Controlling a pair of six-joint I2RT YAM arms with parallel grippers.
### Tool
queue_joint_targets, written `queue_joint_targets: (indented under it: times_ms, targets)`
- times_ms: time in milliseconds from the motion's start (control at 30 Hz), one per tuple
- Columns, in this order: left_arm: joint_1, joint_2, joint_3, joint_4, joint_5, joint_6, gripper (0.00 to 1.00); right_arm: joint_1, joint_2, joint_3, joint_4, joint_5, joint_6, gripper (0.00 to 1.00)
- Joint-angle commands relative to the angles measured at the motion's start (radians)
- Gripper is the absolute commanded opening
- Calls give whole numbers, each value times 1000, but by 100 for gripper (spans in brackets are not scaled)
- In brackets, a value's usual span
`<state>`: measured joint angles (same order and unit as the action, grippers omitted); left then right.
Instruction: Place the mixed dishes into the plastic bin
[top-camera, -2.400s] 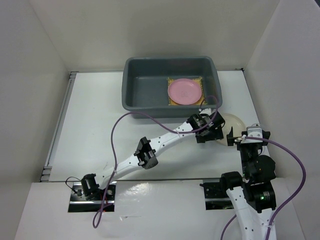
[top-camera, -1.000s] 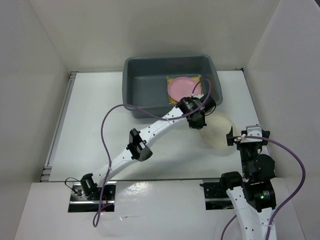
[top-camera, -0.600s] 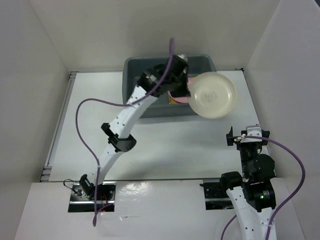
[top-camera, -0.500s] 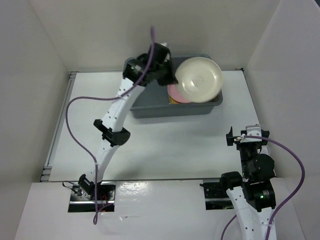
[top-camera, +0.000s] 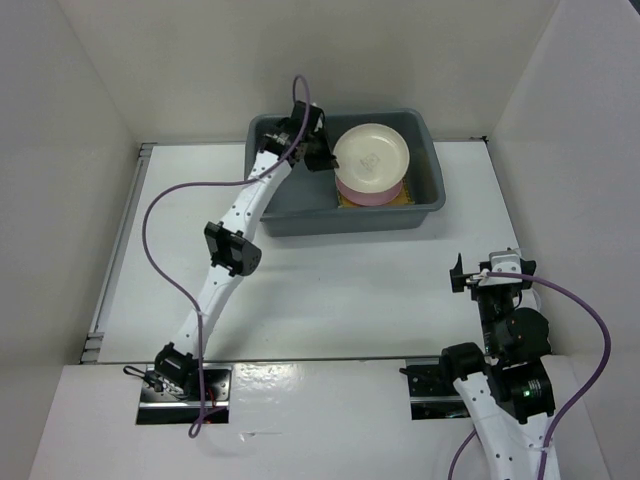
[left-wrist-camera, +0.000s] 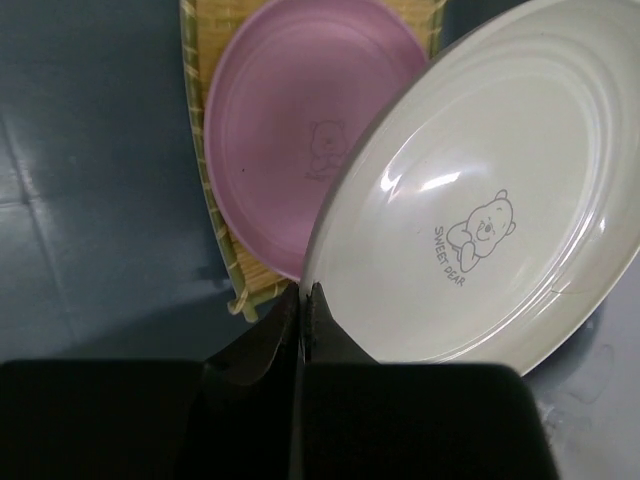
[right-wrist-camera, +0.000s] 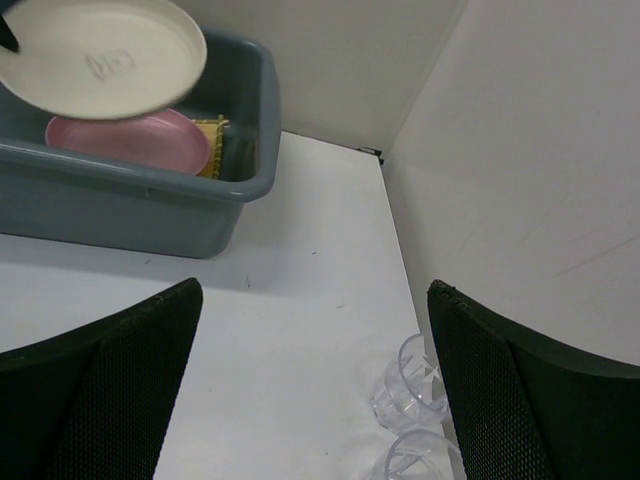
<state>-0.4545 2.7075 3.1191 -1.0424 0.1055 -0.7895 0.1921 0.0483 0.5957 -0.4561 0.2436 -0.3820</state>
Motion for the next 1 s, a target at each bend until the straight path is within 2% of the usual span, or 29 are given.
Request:
queue_joint_targets:
  times_ms: [0,267,433,533,667,767,800,833,867,967]
  targets:
    - [-4,40,10,149,53,-20,0,35,7,-5,57,37,15,97]
    - [40,120,-51,259,77,-53,0,44,16,-5,57,37,15,97]
    - [50,176,-33,280,88,-53,7,44,36,-5,57,37,15,97]
    - [50,201,-11,289,88,-53,16,44,36,-5,57,37,15,97]
    - [50,201,-11,311,109,-43,29,44,45,-14,57,46,15,97]
    - [50,201,-11,320,118,-33,44,44,56,-14,57,46,15,97]
    - [50,201,7,320,118,-22,59,44,65,-14,57,46,15,97]
    - [50,201,18,320,118,-22,59,44,74,-14,57,46,15,97]
    - [50,190,18,320,134,-13,74,44,74,-14,57,46,15,97]
    - [50,129,18,306,103,21,88,44,84,-14,57,46,15,97]
